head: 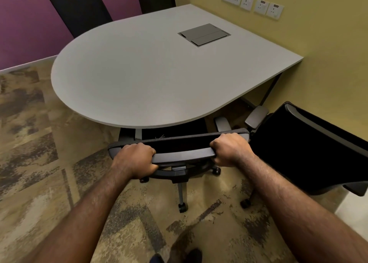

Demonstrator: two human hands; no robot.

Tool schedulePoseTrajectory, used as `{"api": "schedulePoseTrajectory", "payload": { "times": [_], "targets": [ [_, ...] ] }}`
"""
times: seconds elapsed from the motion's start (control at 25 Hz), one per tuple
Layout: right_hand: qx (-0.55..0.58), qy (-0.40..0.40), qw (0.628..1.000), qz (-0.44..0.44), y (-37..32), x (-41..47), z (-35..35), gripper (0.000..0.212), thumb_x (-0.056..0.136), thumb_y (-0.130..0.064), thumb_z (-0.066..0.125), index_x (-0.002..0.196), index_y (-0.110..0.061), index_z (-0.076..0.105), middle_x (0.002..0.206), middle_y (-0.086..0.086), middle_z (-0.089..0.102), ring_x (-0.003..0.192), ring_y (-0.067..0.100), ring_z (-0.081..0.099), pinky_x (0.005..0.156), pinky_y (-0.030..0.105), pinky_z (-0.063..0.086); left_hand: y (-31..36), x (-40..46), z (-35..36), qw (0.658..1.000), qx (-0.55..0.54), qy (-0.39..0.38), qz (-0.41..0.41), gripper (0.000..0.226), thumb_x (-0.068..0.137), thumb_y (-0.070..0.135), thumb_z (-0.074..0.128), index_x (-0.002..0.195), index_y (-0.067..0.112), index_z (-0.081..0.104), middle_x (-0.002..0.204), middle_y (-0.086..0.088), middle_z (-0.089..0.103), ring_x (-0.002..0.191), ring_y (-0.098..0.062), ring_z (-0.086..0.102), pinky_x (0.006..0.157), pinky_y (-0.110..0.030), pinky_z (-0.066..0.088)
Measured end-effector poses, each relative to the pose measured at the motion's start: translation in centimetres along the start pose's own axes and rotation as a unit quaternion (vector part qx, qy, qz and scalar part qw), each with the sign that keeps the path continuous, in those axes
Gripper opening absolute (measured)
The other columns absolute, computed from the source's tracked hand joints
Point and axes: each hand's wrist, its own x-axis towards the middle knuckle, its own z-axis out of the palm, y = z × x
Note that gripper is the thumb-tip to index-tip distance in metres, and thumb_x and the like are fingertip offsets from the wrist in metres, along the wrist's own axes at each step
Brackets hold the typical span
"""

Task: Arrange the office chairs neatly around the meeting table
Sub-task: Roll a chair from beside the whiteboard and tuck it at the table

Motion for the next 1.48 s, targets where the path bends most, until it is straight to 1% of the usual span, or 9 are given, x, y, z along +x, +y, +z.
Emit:
{"api": "schedulePoseTrajectory", "payload": {
  "times": [0.28,0.44,0.6,0.68,0.88,1.08,1.28,1.4,1.48],
  "targets": [
    [0.001,-0.004,1.0,0.001,-5.3,-0.8,-0.3,0.019,0.069,-0.038,0.062,0.064,-0.029,0.046,0.05,-0.014,0.037,0.044,0.002,0.033,0.045,0.023,0.027,-3.3,-3.9,0.6,1.0,0.009,0.006,0.003,0.023,0.07,0.05,0.049,0.075,0.031,0.06,0.06,0.013,0.053,0.058,-0.01,0.053,0.058,-0.029,0.04],
    [0.007,0.005,1.0,0.0,-8.1,0.0,-0.4,0.017,0.07,-0.038,0.06,0.064,-0.029,0.046,0.049,-0.014,0.036,0.043,0.002,0.033,0.043,0.022,0.025,-6.0,-5.4,0.6,1.0,0.016,0.009,0.005,0.022,0.07,0.05,0.05,0.076,0.032,0.061,0.059,0.014,0.051,0.056,-0.008,0.049,0.057,-0.028,0.038],
    [0.017,0.007,1.0,0.0,-10.3,1.2,-0.9,0.017,0.073,-0.038,0.059,0.065,-0.03,0.046,0.05,-0.013,0.039,0.044,0.004,0.036,0.047,0.025,0.033,-8.7,-6.0,0.7,1.0,0.018,0.016,0.002,0.023,0.07,0.05,0.051,0.075,0.031,0.062,0.057,0.014,0.05,0.053,-0.007,0.047,0.056,-0.029,0.039],
    [0.023,0.004,1.0,0.006,-11.1,2.0,-1.1,0.018,0.072,-0.038,0.058,0.064,-0.03,0.045,0.051,-0.013,0.041,0.046,0.005,0.038,0.048,0.027,0.036,-9.9,-5.8,0.4,1.0,0.009,0.017,0.003,0.023,0.07,0.051,0.051,0.074,0.032,0.062,0.055,0.015,0.049,0.051,-0.002,0.045,0.055,-0.028,0.038],
    [0.034,0.011,0.999,0.024,-12.1,4.0,-1.5,0.013,0.072,-0.037,0.058,0.065,-0.029,0.05,0.053,-0.012,0.045,0.05,0.011,0.046,0.052,0.027,0.038,-12.3,-4.4,-0.1,1.0,0.006,0.018,0.012,0.022,0.069,0.053,0.051,0.069,0.033,0.06,0.051,0.017,0.047,0.048,0.002,0.042,0.056,-0.027,0.037],
    [0.025,0.016,0.999,0.028,-12.5,6.3,-1.9,0.013,0.073,-0.038,0.059,0.067,-0.028,0.052,0.054,-0.011,0.046,0.05,0.01,0.043,0.053,0.028,0.036,-14.3,-2.9,0.0,1.0,0.009,0.021,0.009,0.024,0.069,0.054,0.052,0.07,0.032,0.061,0.054,0.016,0.05,0.052,-0.003,0.047,0.058,-0.029,0.04],
    [0.034,0.017,0.999,0.033,-12.1,8.8,-2.2,0.015,0.071,-0.037,0.061,0.065,-0.028,0.051,0.054,-0.011,0.048,0.049,0.008,0.043,0.052,0.028,0.037,-15.9,-1.0,-0.6,1.0,0.004,0.017,0.012,0.019,0.07,0.052,0.055,0.065,0.034,0.053,0.053,0.015,0.049,0.051,-0.004,0.046,0.058,-0.029,0.04],
    [0.034,0.021,0.998,0.037,-11.8,9.3,-2.1,0.014,0.07,-0.038,0.06,0.064,-0.028,0.052,0.054,-0.012,0.049,0.048,0.007,0.044,0.049,0.027,0.036,-16.3,-0.2,-0.8,1.0,0.008,0.016,0.019,0.018,0.07,0.051,0.054,0.066,0.033,0.055,0.052,0.014,0.049,0.05,-0.004,0.046,0.057,-0.029,0.043],
    [0.032,0.025,0.999,0.036,-11.5,9.4,-2.1,0.013,0.069,-0.037,0.059,0.064,-0.028,0.053,0.053,-0.012,0.049,0.048,0.009,0.045,0.049,0.028,0.039,-16.3,0.0,-0.8,0.999,0.012,0.026,0.024,0.02,0.07,0.051,0.054,0.068,0.032,0.058,0.053,0.014,0.049,0.05,-0.007,0.047,0.056,-0.029,0.04]
  ]
}}
